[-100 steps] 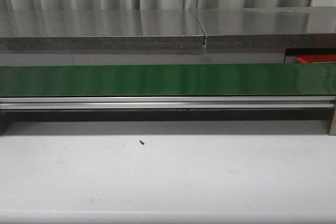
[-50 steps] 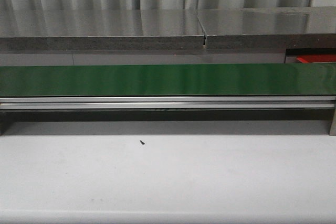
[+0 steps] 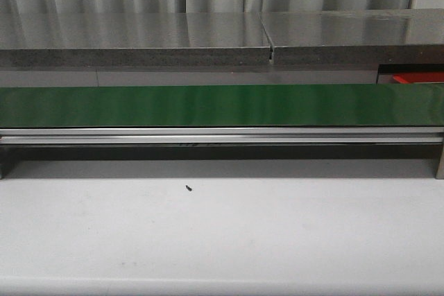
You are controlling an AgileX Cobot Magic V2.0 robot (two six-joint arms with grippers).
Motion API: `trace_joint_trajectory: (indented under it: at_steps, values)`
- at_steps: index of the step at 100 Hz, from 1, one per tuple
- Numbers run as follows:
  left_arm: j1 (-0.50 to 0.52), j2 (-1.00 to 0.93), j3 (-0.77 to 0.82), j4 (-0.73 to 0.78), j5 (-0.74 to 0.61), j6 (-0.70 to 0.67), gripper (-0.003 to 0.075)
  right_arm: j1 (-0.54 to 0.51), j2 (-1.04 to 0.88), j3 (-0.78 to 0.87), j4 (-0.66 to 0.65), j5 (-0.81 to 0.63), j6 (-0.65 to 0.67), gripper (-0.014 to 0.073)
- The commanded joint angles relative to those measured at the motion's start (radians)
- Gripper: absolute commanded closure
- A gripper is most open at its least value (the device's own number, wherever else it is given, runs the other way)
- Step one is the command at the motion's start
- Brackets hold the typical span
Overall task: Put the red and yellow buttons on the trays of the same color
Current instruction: 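Grasp a red button with the left gripper and lift it over the belt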
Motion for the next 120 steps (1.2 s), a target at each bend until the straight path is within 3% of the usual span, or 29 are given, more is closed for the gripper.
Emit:
trace_joint_trajectory:
  at_steps: [1, 16, 45, 101, 111, 120]
  values:
    - [-0.003, -0.089, -0.030, -0.031, -0.010, -0.009, 0.0677, -0.001, -0.009, -0.026, 0.020, -0.045, -0.009, 0.0660]
    - [-0.008, -0.170, -0.030, -0.035, 0.005, -0.007, 0.0731, -0.001, -0.009, -0.026, 0.020, -0.045, -0.009, 0.0660]
    - [-0.050, -0.339, -0.030, -0.042, 0.114, -0.007, 0.0733, -0.001, -0.009, -0.026, 0.020, -0.045, -0.009, 0.0660]
    - [-0.183, -0.368, 0.171, -0.042, 0.040, -0.002, 0.0731, -0.001, -0.009, -0.026, 0.020, -0.045, -0.009, 0.0660]
    - [-0.191, -0.368, 0.185, -0.042, 0.041, 0.001, 0.0701, -0.001, -0.009, -0.026, 0.020, -0.045, -0.009, 0.0660]
    - [-0.196, -0.368, 0.185, -0.042, 0.050, 0.013, 0.0590, -0.001, -0.009, -0.026, 0.020, -0.045, -0.009, 0.0660]
